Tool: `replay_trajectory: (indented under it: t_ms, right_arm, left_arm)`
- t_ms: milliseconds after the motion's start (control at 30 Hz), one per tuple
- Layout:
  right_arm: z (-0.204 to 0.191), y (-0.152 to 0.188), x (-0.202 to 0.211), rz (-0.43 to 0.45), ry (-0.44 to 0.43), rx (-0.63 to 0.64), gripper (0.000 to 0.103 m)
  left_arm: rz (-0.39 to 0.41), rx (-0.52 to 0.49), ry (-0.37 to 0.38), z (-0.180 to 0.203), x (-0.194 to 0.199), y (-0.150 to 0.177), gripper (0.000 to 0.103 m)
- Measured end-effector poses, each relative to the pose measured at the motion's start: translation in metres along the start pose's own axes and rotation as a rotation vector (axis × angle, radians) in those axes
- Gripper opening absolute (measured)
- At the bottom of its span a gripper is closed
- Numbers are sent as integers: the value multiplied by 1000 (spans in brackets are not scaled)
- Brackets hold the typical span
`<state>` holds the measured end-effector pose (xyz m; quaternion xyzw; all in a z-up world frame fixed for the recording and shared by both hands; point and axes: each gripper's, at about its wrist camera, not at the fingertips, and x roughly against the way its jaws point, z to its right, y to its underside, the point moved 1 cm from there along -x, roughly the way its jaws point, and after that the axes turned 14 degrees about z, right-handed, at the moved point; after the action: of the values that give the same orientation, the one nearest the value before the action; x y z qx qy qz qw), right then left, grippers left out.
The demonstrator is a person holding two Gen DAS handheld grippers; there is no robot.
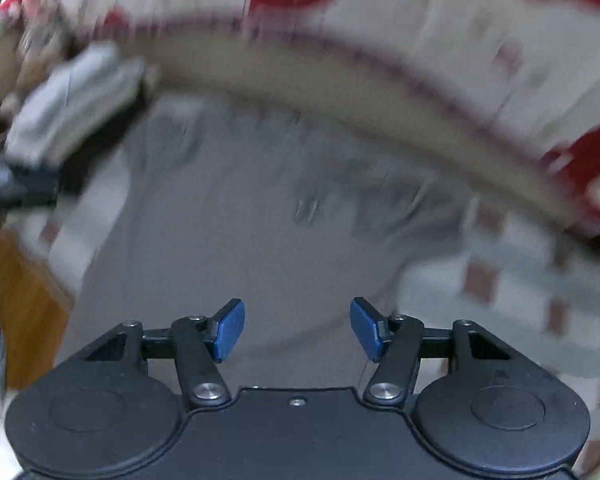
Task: Fold clothes
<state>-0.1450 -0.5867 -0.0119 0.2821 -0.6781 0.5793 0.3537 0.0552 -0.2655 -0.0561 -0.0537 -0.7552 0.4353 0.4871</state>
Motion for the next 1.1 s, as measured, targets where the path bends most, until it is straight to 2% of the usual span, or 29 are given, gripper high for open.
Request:
replay_trajectory:
  t_ms: [67,100,133,167,267,300,367,400,533,667,700,733,767,867,967,1000,1067,1100]
  right_arm:
    - [10,35,-36,-113,-58,48,49]
    - [11,54,-52,-176,-95,71,34]
    - [8,76,-66,-247,-145,95,24]
    - [5,91,-75,-300,-176,120,22]
    - [-9,108,-81,-377,-186,200,24]
    - [-14,114,-84,-402,-190,227,28]
    - [-23,126,-88,-453,-196,281,52]
    - [-28,131,-90,-479,-199,308,55]
    - [-46,154,-98,-581,-212,417,54]
    - [-40,170,-107,-632,-187,420,53]
    - [-41,173,-109,-642,-184,427,47]
    - [-44,177,-111,-649,-177,442,20]
    - [-47,180,-111,-654,-167,457,12]
    - [-57,181,-105,-648,-126,513,9]
    - [-59,170,-80,-605,-88,546,9]
    - [-56,162,-68,-583,-77,541,9]
    - [-53,157,-49,-550,-42,554,9]
    - [-52,159,-42,-547,-27,564,9]
  left_arm:
    - [-47,-33,105,21,-3,10,55]
    - [-68,-39,174,33,-3,17,54]
    - [-91,-51,240,47,-4,25,54]
    - [-117,-72,296,61,-5,33,53]
    - [-168,-167,448,104,-8,55,50]
    - [-183,-192,493,115,-8,62,50]
    - [-233,-232,552,131,-8,74,50]
    - [-259,-252,579,139,-8,80,50]
    - [-297,-326,619,155,-5,102,50]
    - [-307,-325,635,156,-8,119,50]
    - [-306,-320,639,156,-8,123,50]
    - [-309,-321,640,158,-9,126,50]
    - [-314,-323,641,160,-10,130,50]
    - [-327,-336,646,164,-12,140,51]
    - [-315,-366,658,166,-8,146,52]
    - [-312,-364,669,165,-5,147,50]
    - [-328,-344,691,164,-1,150,10]
    - [-357,-316,700,163,1,152,2]
